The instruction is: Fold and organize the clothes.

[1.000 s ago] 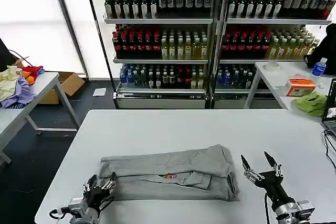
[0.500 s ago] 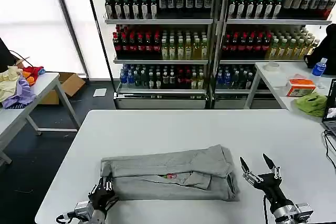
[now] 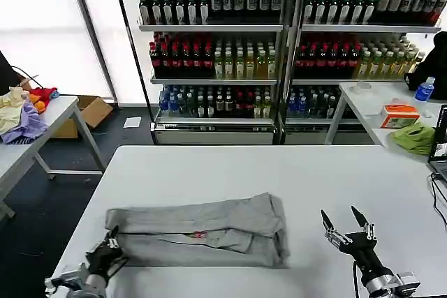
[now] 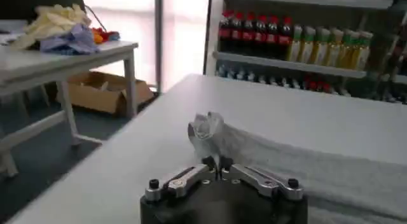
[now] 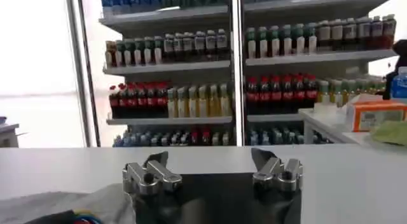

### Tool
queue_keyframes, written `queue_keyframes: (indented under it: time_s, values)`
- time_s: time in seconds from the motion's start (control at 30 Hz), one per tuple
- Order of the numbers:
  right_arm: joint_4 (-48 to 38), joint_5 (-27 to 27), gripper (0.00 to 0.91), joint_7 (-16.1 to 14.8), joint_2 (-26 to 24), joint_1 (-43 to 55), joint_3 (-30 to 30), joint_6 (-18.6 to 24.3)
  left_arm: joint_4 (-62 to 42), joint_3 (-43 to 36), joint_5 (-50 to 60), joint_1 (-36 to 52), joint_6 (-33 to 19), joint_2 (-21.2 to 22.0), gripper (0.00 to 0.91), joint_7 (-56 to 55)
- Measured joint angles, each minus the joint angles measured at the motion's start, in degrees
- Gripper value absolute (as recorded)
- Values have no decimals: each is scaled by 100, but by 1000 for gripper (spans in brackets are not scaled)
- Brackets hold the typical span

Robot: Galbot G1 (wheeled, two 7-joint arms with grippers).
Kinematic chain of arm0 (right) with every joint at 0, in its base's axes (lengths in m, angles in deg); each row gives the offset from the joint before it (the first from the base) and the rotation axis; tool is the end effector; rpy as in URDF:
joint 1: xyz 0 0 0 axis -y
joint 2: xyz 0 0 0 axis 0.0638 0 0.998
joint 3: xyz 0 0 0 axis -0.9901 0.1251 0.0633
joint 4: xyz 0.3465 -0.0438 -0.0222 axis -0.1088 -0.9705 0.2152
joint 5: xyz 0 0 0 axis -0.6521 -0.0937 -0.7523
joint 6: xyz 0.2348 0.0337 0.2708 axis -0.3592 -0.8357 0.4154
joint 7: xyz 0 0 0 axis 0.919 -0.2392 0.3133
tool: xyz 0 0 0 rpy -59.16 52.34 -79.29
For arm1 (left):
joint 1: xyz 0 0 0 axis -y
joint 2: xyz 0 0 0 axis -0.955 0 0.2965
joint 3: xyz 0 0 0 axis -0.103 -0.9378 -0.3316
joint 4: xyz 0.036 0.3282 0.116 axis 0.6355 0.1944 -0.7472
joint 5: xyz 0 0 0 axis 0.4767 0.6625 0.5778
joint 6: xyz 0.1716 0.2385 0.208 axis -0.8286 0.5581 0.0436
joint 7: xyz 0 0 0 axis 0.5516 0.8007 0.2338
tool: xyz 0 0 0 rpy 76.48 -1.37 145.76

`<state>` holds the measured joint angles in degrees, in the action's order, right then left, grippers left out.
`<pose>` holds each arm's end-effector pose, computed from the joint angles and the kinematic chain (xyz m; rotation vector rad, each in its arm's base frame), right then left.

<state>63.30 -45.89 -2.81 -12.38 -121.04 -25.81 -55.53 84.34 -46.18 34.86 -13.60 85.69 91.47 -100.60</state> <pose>0.1708 -0.1336 -0.2984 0.2052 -3.0419 -0.0700 0.1891 0.1167 -0.3114 0.2757 -2.7349 0.1220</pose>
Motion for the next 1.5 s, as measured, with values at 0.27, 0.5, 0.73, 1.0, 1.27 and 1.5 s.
queue_keyframes:
  time_s: [0.27, 0.5, 0.73, 1.0, 1.27, 1.5]
  values:
    - [-12, -22, 907, -4, -22, -31, 37, 4, -209, 884, -436, 90, 97, -902, 30, 465]
    - [-12, -28, 907, -7, -8, -70, 43, 21, 60, 959, -703, 131, 259, -1313, 30, 557]
    - [-45, -8, 907, -24, 37, -147, 62, 65, 687, 215, -967, 284, 284, -1447, 30, 457]
    - [-80, 70, 907, -33, 130, -229, 69, 113, 867, -1289, -1145, 911, 153, -1499, 30, 211]
    - [-22, 155, 907, -43, 220, -354, -2, 136, 579, -2691, -1091, 1546, 70, -1376, 30, 139]
    - [7, 238, 907, -52, 289, -445, -32, 142, 132, -3738, -972, 2072, -54, -1420, 907, 285]
